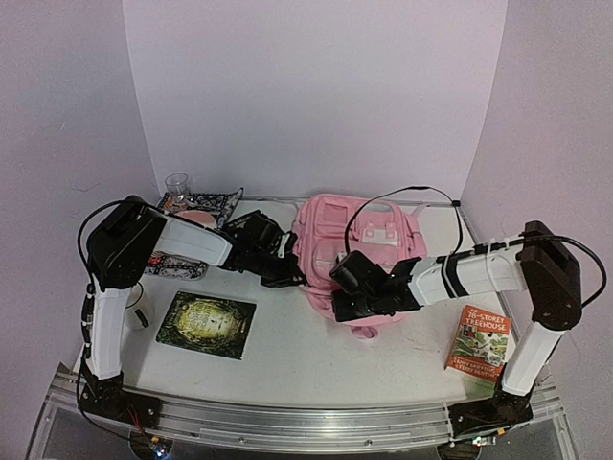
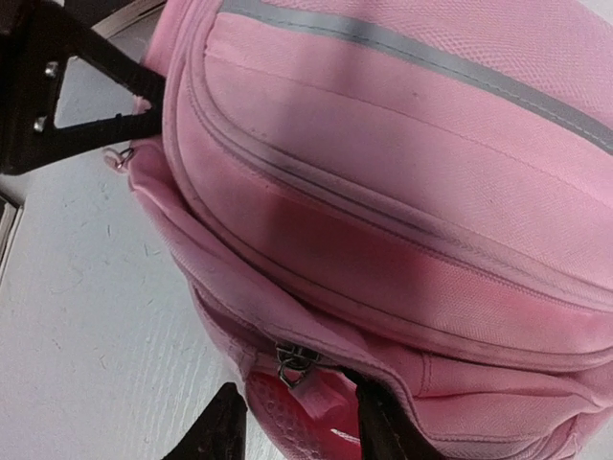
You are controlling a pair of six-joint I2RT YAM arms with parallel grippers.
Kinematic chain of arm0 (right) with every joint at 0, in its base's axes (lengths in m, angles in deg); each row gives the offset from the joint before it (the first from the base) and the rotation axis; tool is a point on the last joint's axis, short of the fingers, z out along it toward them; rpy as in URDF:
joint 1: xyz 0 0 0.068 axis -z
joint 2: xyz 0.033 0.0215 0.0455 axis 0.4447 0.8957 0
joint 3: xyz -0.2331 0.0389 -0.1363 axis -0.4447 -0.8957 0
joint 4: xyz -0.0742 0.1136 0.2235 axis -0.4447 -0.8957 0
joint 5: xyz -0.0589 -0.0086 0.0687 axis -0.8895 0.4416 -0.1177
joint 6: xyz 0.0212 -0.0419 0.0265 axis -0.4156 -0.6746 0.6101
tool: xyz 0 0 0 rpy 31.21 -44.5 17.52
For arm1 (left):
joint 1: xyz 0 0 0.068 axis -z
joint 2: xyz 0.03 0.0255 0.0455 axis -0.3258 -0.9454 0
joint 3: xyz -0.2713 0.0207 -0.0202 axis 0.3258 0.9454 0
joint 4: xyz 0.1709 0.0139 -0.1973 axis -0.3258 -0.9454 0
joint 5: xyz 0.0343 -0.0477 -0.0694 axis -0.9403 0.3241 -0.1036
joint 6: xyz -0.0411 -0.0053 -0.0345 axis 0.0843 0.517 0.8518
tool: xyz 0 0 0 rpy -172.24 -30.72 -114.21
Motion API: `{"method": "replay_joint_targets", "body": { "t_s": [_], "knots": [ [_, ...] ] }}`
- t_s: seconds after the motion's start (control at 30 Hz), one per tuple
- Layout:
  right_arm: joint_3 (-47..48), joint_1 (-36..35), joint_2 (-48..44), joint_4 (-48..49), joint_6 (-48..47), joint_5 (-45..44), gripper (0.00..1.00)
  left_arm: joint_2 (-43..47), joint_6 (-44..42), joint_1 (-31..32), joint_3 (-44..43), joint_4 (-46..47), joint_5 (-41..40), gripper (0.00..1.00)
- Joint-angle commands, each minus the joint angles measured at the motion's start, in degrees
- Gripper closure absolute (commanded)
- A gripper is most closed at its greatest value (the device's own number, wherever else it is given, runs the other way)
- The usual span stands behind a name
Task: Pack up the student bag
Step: Unzip the largest pocket of the student bag.
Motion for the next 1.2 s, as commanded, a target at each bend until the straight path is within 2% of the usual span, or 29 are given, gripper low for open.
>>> {"method": "replay_joint_targets", "body": {
  "t_s": [0.0, 0.2, 0.33, 0.5, 0.8, 1.17],
  "knots": [
    [1.85, 0.89, 0.01, -4.18, 0.53, -6.72, 0.57, 2.74, -1.81, 0.19, 1.12, -3.61, 0.62, 1.0],
    [3.78, 0.91, 4.52, 1.71, -3.47, -3.18, 0.59, 2.75, -2.37, 0.66, 1.14, -3.61, 1.13, 1.0],
    [4.53, 0.86, 5.93, 3.84, -5.71, -1.97, 0.74, 2.9, -2.67, 0.76, 1.41, -3.61, 1.18, 1.0],
    [3.82, 0.9, 3.68, 3.86, -7.92, -1.62, 0.86, 3.02, -3.33, 0.73, 1.49, -3.64, 0.0, 1.0],
    [0.79, 2.83, -2.68, 6.26, -8.06, 3.1, 0.83, 2.56, -3.42, 0.69, 1.21, -3.86, 0.63, 1.0],
    [4.16, 3.63, 1.58, 8.26, -7.1, 7.3, 0.82, 3.27, -3.21, 1.02, 1.33, -3.79, 1.72, 1.0]
  ]
}}
